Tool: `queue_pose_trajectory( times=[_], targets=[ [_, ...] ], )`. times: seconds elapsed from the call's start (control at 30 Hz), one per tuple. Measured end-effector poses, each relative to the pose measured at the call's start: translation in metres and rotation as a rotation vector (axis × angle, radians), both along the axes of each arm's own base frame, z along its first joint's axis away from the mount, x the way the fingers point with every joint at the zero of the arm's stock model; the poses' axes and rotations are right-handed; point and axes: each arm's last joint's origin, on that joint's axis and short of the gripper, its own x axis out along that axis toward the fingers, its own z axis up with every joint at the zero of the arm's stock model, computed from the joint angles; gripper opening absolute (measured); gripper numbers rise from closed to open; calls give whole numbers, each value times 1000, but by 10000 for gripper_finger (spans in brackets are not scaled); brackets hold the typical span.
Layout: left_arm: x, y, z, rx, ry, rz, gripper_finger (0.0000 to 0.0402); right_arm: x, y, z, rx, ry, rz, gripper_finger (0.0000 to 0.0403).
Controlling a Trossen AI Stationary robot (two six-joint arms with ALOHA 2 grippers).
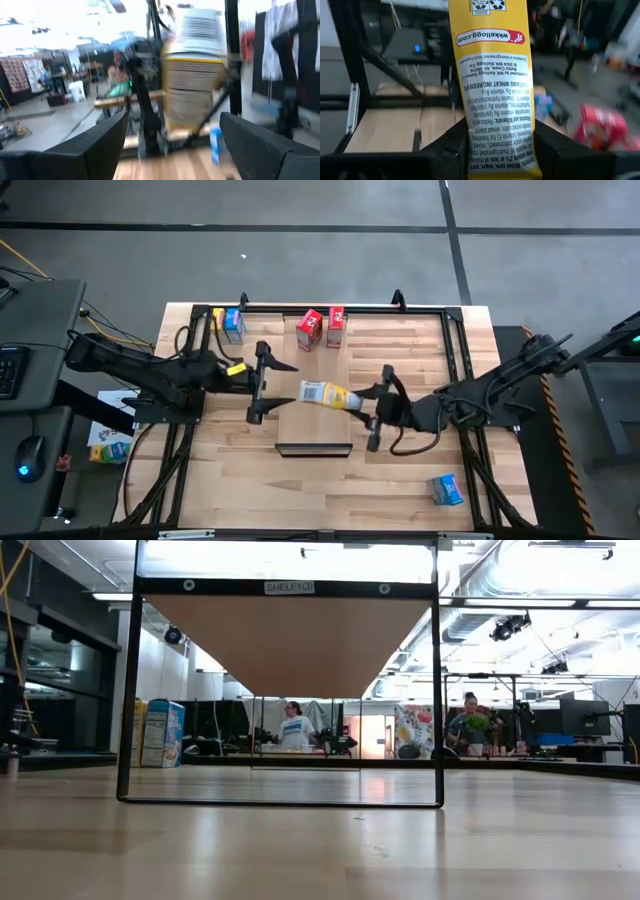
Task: Stack cereal on shelf
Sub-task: Put the bottom yellow cereal box on the shelf
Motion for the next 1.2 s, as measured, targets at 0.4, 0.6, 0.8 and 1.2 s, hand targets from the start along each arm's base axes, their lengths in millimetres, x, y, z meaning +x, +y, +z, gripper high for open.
queue_pose_trajectory(
  times=[0.4,0.6,0.8,1.2],
  targets=[
    [-3,-2,11,-16,-116,-72,308,46,-1,1,-158,-255,37,126],
    [-4,-2,14,-20,-149,-80,308,55,-18,0,-131,-273,16,126],
    [-3,-2,14,-16,-159,-92,308,65,-31,-5,-46,-287,64,126],
    [5,-2,9,102,-159,-1,308,74,-31,-17,-21,-252,73,126]
  ],
)
